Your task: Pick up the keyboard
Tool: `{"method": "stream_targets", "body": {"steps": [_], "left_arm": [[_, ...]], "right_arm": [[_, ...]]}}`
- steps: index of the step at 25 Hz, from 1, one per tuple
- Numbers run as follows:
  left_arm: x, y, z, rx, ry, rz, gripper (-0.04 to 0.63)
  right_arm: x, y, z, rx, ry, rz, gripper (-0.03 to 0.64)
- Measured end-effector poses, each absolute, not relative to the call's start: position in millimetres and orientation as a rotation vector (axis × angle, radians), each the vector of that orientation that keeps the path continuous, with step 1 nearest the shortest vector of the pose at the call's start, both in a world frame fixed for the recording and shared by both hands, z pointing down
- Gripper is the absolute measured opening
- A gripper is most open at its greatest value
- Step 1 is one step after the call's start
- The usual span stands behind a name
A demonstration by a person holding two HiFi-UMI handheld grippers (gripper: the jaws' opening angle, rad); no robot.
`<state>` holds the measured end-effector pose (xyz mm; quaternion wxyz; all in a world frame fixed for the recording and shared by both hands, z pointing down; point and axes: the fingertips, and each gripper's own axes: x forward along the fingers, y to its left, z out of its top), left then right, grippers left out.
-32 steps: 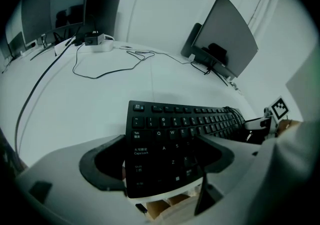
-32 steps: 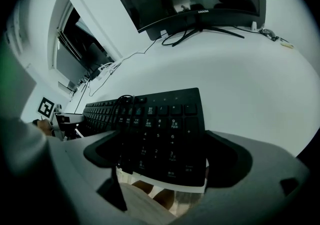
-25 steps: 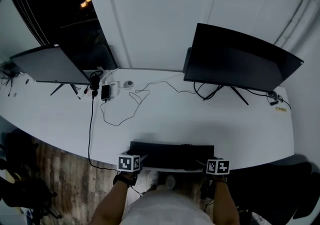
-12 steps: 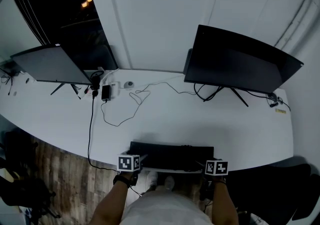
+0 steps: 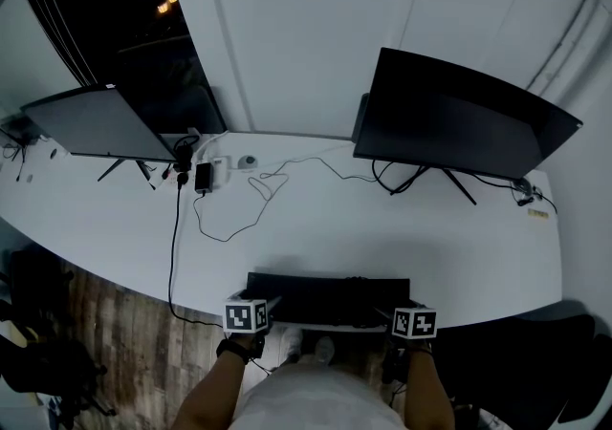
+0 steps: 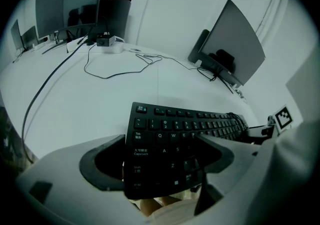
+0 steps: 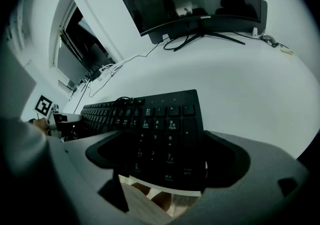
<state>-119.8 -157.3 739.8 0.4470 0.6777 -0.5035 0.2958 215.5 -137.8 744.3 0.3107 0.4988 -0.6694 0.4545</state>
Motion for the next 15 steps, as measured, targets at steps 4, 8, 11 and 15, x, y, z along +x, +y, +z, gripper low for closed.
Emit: {"method": "stream_targets", "body": {"steps": [4, 8, 11, 15], "left_arm": [[-120.9, -171.7, 724.8, 1.713, -1.276, 0.705, 0.402], [-121.2, -187.9, 704.8, 1.742, -1.312, 0.668, 0.402], [-122.1, -200.1, 686.4, 1.779, -1.343, 0.634, 0.402], [-124.5, -217.3, 653.1, 1.845, -1.394, 0.592, 0.402]], "right_arm": [[214.8, -150.7, 729.6, 1.34, -1.798, 1.174, 0.476], [215.3, -168.5, 709.6, 1.376, -1.839, 1.128, 0.476], [214.5, -181.8, 691.2, 1.407, -1.879, 1.085, 0.477], [213.3, -197.3, 662.8, 1.453, -1.941, 1.023, 0.477]]}}
